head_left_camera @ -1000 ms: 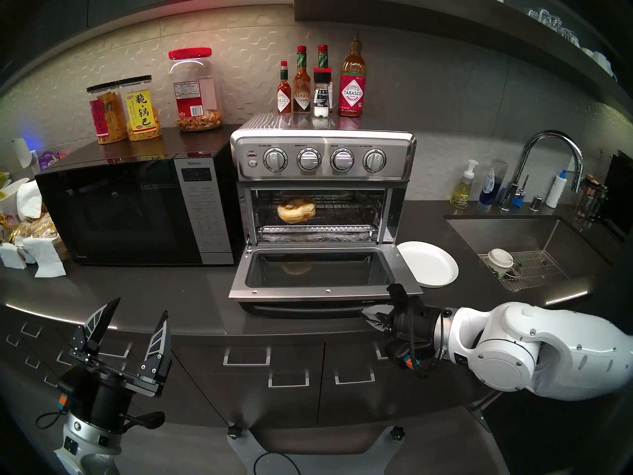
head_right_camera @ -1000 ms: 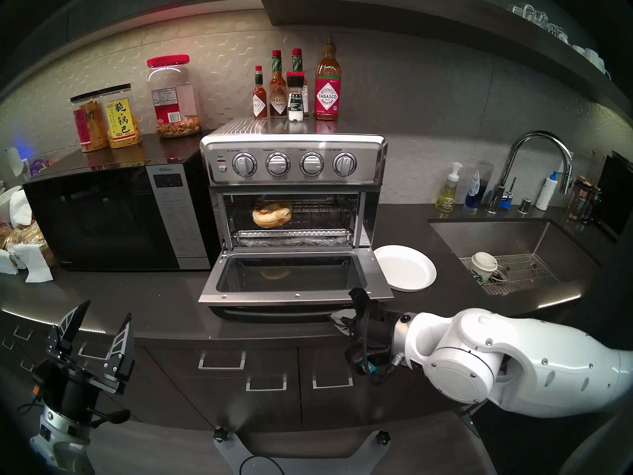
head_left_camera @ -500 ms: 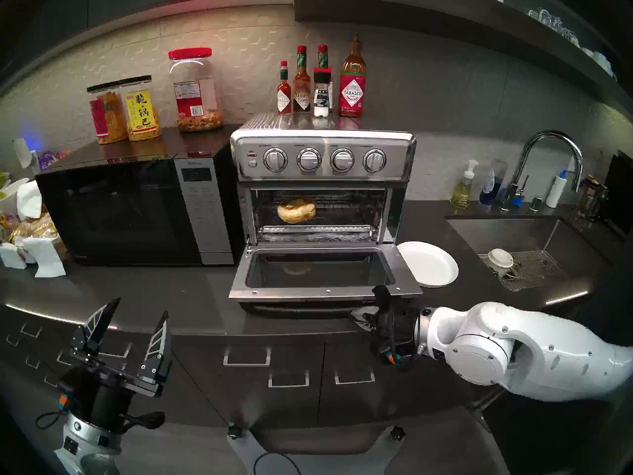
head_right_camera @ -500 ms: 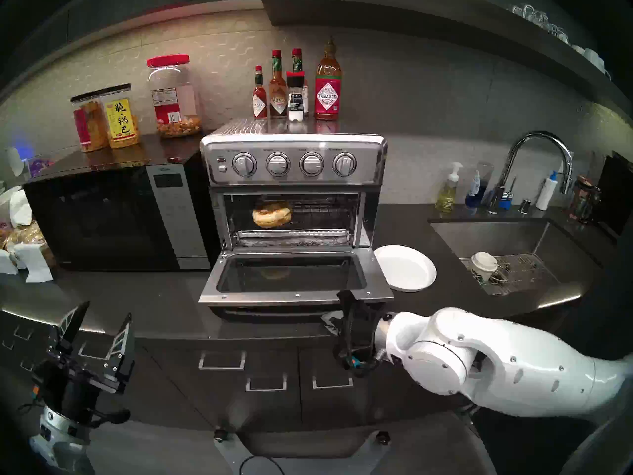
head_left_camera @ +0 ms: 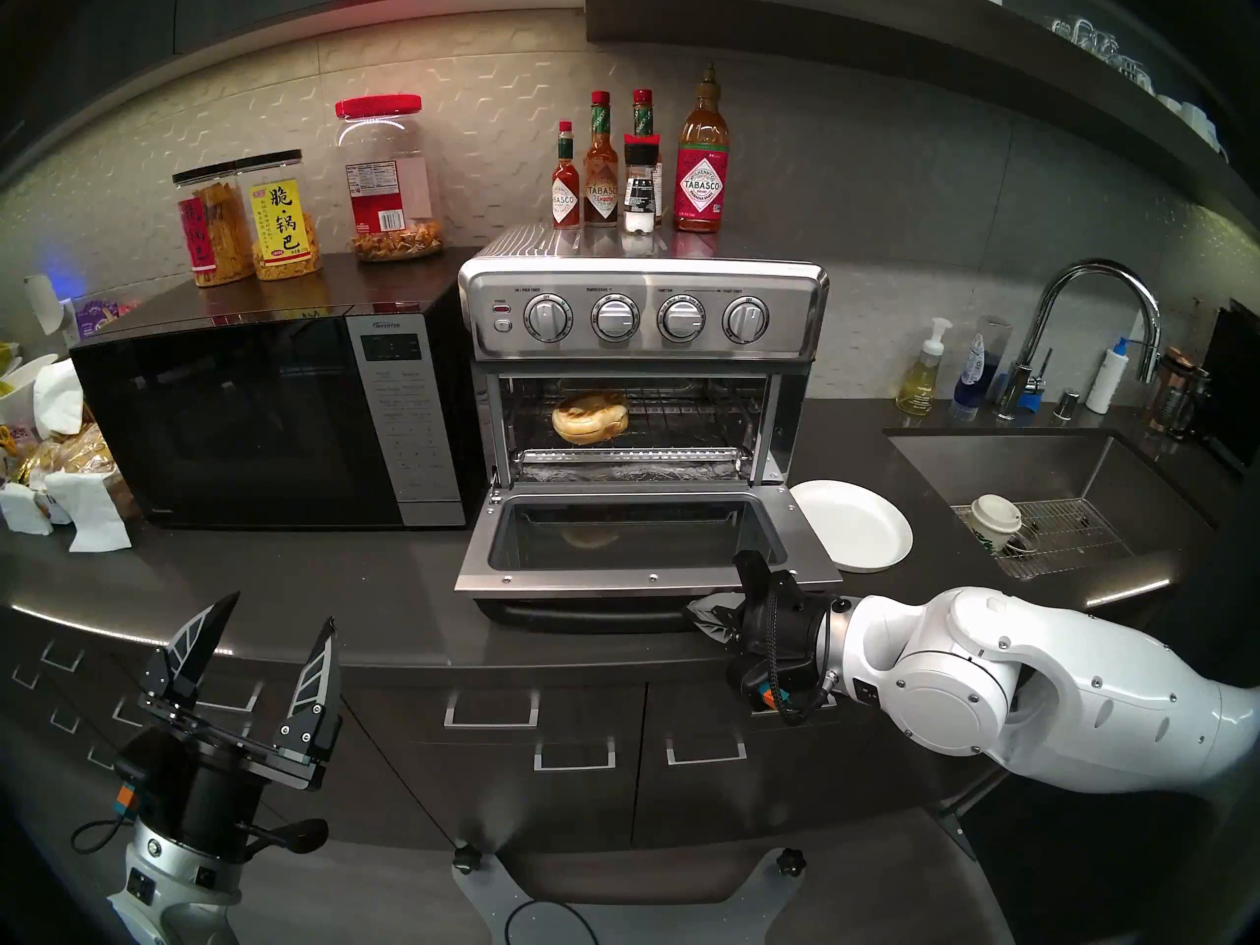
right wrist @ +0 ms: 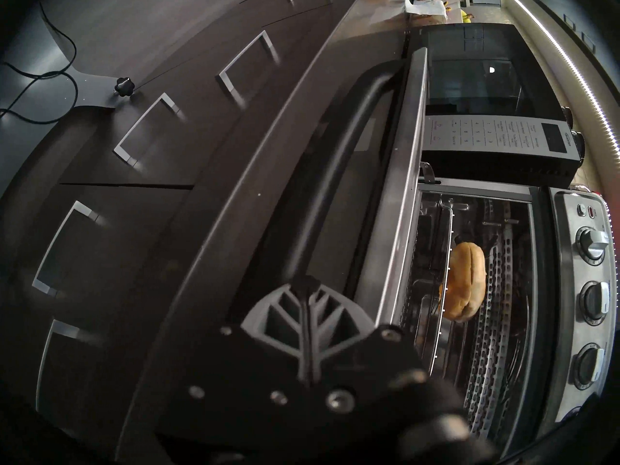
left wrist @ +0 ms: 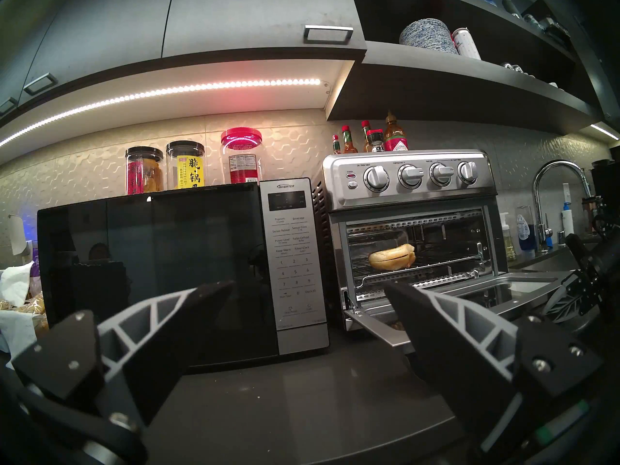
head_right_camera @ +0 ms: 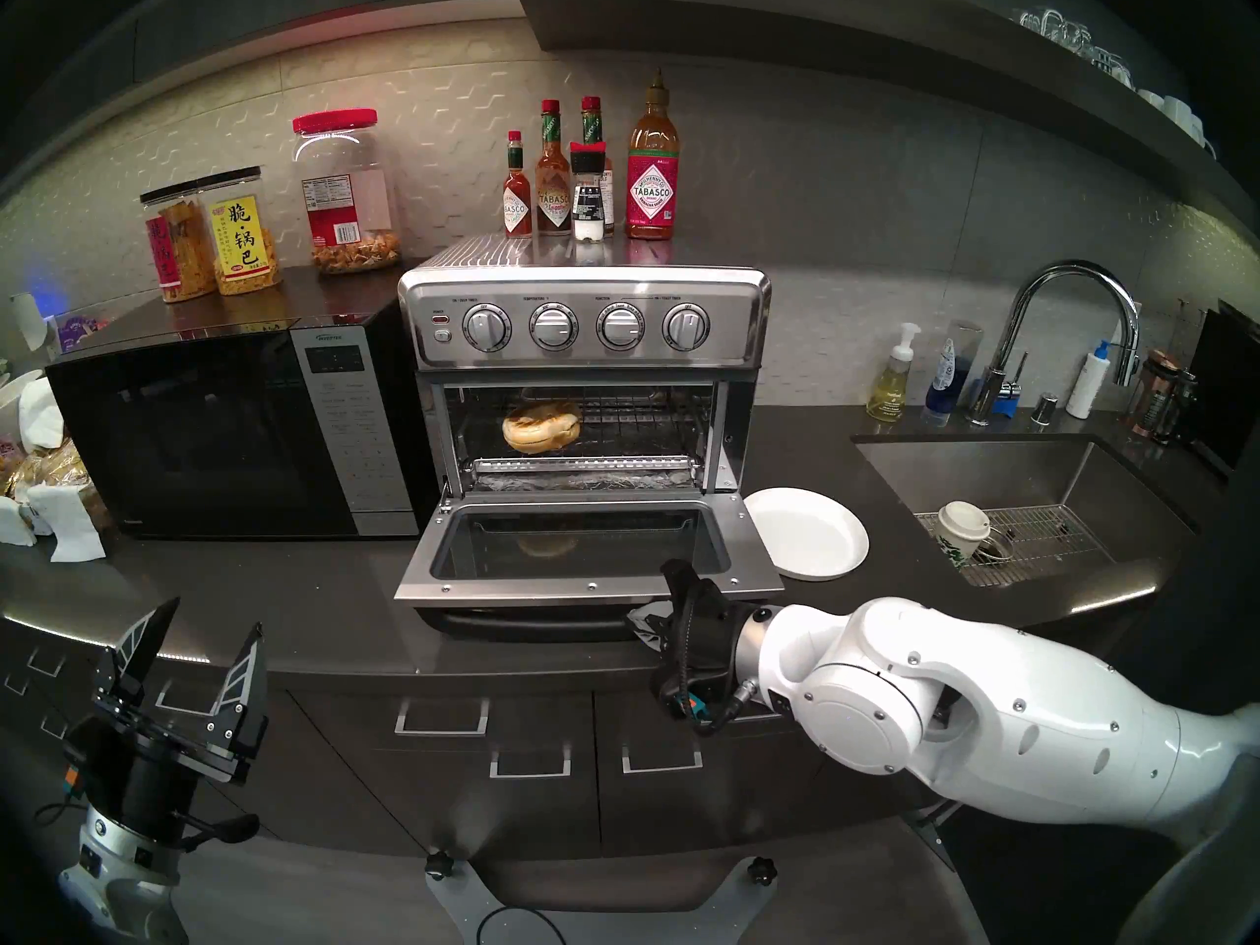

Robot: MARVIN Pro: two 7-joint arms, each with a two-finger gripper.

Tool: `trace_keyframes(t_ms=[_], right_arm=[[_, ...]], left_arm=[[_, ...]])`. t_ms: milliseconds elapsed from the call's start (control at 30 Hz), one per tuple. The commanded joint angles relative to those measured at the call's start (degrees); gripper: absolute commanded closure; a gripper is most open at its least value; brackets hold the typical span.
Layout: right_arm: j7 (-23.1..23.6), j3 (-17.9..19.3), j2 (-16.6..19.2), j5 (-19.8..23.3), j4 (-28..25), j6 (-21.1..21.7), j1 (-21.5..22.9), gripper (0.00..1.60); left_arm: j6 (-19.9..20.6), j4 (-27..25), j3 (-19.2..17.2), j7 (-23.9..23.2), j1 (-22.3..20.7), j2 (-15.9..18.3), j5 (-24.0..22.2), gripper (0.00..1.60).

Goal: Open the oven and place the bagel inside on the rack

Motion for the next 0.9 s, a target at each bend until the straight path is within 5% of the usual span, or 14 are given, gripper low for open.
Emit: trace_keyframes(t_ms=[0, 433, 867], right_arm=[[-0.41, 0.57, -1.13, -0.79, -0.95, 0.60, 0.96, 1.60], [2.05, -0.21, -5.01, -2.92, 1.14, 1.57, 2.81, 1.60], [6.14, 3.79, -5.18, -1.33, 1.89, 1.13, 6.46, 1.60]], left_arm=[[0.02, -1.19, -0.10, -0.03, 0.04, 0.06, -0.03, 0.00], [-0.01, -1.16, -0.09, -0.04, 0.03, 0.06, -0.02, 0.00], [-0.11, -1.02, -0.07, -0.06, -0.07, 0.08, -0.03, 0.00]])
